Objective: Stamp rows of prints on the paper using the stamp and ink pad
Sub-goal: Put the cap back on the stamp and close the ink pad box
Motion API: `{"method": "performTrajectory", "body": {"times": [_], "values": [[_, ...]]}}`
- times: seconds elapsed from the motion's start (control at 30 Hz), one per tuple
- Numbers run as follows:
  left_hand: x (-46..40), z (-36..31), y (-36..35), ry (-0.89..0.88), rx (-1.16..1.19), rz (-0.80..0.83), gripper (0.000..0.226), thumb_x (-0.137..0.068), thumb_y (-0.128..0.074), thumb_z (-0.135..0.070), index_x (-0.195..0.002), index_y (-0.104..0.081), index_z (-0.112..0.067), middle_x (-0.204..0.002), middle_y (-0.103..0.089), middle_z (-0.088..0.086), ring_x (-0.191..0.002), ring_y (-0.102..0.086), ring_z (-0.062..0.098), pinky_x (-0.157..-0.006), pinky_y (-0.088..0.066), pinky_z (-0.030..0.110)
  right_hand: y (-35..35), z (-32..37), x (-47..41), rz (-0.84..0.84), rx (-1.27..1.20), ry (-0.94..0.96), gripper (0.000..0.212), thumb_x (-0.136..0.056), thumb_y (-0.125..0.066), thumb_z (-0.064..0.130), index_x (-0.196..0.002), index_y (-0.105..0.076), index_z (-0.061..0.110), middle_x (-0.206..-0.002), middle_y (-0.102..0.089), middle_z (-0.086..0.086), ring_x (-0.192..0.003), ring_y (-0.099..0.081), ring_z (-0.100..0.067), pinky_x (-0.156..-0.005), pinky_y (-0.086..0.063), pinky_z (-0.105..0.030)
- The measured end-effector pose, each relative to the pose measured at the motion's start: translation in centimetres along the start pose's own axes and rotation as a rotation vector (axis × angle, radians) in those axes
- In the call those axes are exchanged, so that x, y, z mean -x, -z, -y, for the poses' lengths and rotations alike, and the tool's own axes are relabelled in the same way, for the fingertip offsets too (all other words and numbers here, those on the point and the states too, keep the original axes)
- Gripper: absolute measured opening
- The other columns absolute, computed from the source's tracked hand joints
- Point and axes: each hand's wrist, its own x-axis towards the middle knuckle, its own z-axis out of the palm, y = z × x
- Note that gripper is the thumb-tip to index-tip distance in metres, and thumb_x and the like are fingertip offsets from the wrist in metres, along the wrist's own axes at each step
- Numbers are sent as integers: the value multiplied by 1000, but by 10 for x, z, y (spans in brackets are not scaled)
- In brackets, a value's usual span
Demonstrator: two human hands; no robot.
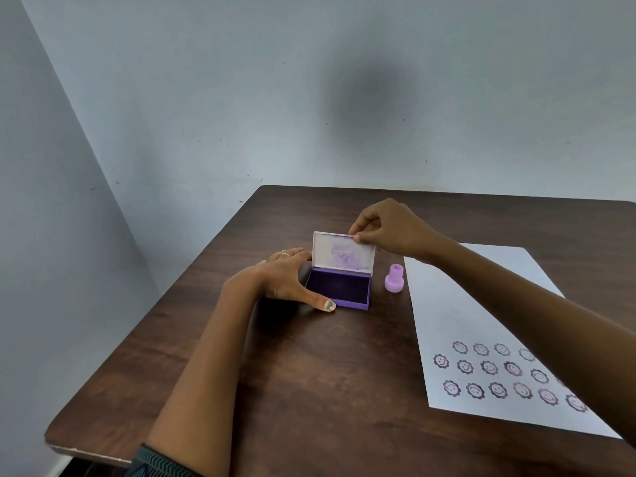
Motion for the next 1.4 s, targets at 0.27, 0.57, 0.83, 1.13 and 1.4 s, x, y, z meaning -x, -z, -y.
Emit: {"method": "performTrajectory", "body": {"times": [0.27,0.57,0.83,1.13,1.4], "values": [[-1,2,-3,-4,2,-29,93,-60,-74,-65,-135,-32,-28,-147,-32,1,-132,-29,23,-110,-31,49,-12,18,30,-26,97,109,10,-82,-67,14,-90,-72,15,-89,-72,0,-70,-60,-5,-64,-46,-13],[-2,10,-5,-60,111,-70,72,-55,-78,-62,-115,-41,-46,-130,-39,-9,-128,-27,17,-111,-27,45,-33,24,61,-15,353,209,16,-84,-62,22,-99,-69,20,-101,-70,0,-90,-60,-16,-64,-41,-23],[-2,10,-2,-84,126,-67,73,-57,-80,-59,-118,-45,-43,-124,-41,-13,-115,-33,12,-100,-33,33,-50,17,74,-13,366,205,23,-91,-53,18,-108,-68,18,-111,-69,-3,-99,-57,-15,-75,-36,-16],[1,8,3,-111,208,-57,64,-64,-80,-50,-120,-55,-34,-131,-49,-7,-116,-45,17,-103,-40,39,-45,14,81,-3,322,134,30,-88,-58,28,-115,-63,17,-124,-63,-3,-111,-53,-16,-88,-39,-23],[-2,5,1,-100,198,-86,64,-61,-82,-49,-117,-56,-34,-128,-50,-3,-112,-47,19,-98,-44,39,-53,17,83,61,467,94,19,-94,-49,14,-102,-66,12,-107,-67,-7,-102,-53,-17,-107,-33,-44]]}}
